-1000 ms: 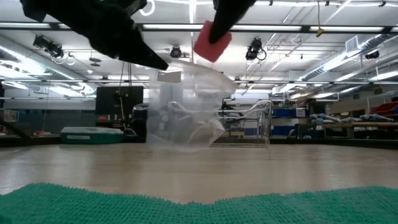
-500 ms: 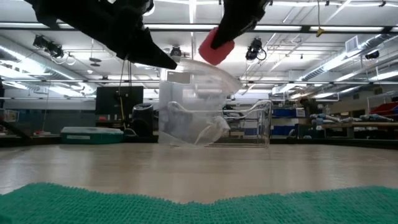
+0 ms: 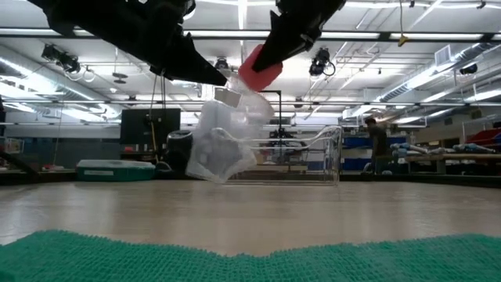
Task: Roll bandage
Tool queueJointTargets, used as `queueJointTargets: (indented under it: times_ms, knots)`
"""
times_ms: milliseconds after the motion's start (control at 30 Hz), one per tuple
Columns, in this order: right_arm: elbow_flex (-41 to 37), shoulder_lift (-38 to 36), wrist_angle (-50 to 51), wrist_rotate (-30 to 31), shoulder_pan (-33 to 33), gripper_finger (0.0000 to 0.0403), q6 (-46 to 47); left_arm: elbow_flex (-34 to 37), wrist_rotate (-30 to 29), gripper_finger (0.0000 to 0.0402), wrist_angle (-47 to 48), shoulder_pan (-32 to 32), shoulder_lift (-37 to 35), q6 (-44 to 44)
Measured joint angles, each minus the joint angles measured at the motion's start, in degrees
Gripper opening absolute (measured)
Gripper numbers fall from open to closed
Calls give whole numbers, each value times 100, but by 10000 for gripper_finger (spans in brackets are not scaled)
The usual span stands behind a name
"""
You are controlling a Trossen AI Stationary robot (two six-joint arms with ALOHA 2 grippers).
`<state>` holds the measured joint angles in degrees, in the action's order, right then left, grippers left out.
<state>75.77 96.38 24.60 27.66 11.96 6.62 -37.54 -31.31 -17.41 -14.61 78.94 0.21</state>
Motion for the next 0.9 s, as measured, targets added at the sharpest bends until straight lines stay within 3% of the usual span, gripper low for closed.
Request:
queueJointTargets:
  times_ms: [233,400,533,633,733,833,900]
  knots:
    - [-3,0,-150,-545,-103,2,-22,0,11,6,-32,-2,-2,65]
    - [-79,0,-280,-70,-36,2,-35,0,-50,6,-37,6,-2,96]
    - [-79,0,-369,-825,-39,2,-145,0,-35,6,71,-2,-1,105]
    - [-79,2,-353,-604,-43,2,-6,0,-57,6,67,7,0,107]
    - [-80,2,-422,-1407,-93,2,-130,2,-48,6,96,-1,-2,105]
    - [-81,2,-416,-977,-81,1,-86,4,-65,6,17,5,-1,104]
    - [-81,2,-384,-1138,-83,1,-89,4,-59,6,-10,10,0,104]
